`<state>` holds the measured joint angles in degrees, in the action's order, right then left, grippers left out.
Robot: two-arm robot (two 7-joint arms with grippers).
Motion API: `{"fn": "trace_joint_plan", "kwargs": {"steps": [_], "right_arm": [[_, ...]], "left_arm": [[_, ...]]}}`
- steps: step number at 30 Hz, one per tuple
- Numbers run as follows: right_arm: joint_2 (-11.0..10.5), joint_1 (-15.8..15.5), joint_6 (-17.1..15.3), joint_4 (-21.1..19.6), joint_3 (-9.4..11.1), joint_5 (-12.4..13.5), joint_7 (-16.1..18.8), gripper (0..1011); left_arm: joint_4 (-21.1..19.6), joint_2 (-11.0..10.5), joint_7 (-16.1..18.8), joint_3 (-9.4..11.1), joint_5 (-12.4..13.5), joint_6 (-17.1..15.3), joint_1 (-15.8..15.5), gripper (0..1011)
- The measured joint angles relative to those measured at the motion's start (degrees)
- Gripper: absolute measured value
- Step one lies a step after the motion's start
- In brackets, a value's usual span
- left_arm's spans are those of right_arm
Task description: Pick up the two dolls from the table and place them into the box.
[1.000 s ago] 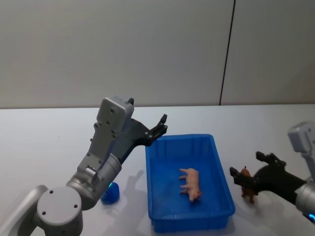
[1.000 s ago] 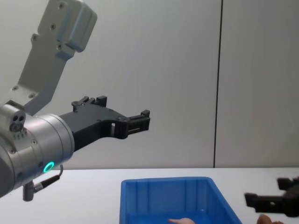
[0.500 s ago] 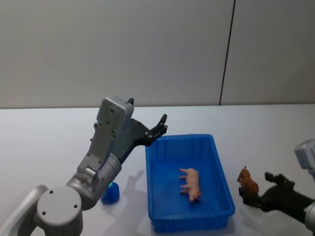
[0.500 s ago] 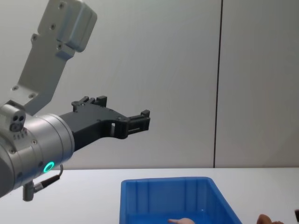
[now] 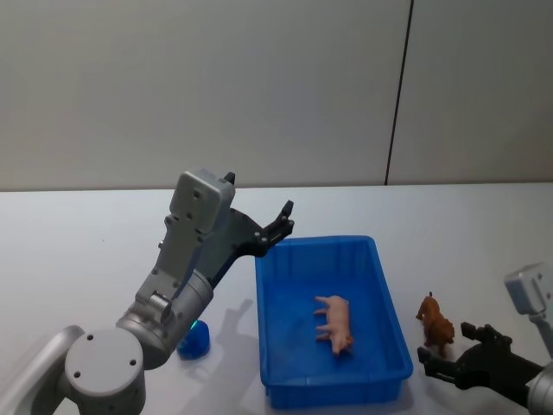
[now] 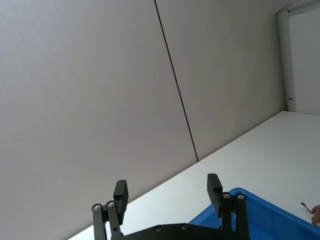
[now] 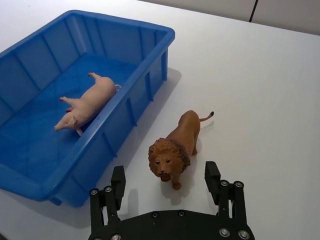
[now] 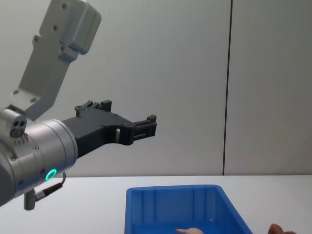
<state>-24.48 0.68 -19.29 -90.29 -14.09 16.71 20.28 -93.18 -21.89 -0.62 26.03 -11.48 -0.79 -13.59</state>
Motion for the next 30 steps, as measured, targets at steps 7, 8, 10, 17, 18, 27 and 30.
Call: {"fn": "trace_joint_plan", "kwargs": {"steps": [7,8,10,17,18,27,30], "right_arm": [[1.1,1.1,1.3,1.7,-0.3,-0.1,-0.9,832],[1.2,1.2,1.5,1.8,-0.3,-0.1,-1.0,781],[1.5,1.7,1.9,2.3,-0.4,-0.1,-1.3,740],[2.5,2.9,3.0,3.5,-0.7,0.0,-2.0,534],[2.7,3.1,3.2,3.6,-0.7,0.0,-2.1,485],[3.3,3.8,4.2,4.0,-0.9,-0.1,-2.6,418],[3.4,3.9,5.0,3.7,-1.0,-0.2,-2.7,418]], "left_arm": [[0.0,0.0,0.0,0.0,0.0,0.0,0.0,1001],[0.0,0.0,0.0,0.0,0.0,0.0,0.0,1001],[0.0,0.0,0.0,0.0,0.0,0.0,0.0,1001],[0.0,0.0,0.0,0.0,0.0,0.0,0.0,1001],[0.0,0.0,0.0,0.0,0.0,0.0,0.0,1001],[0.0,0.0,0.0,0.0,0.0,0.0,0.0,1001],[0.0,0.0,0.0,0.0,0.0,0.0,0.0,1001]]}}
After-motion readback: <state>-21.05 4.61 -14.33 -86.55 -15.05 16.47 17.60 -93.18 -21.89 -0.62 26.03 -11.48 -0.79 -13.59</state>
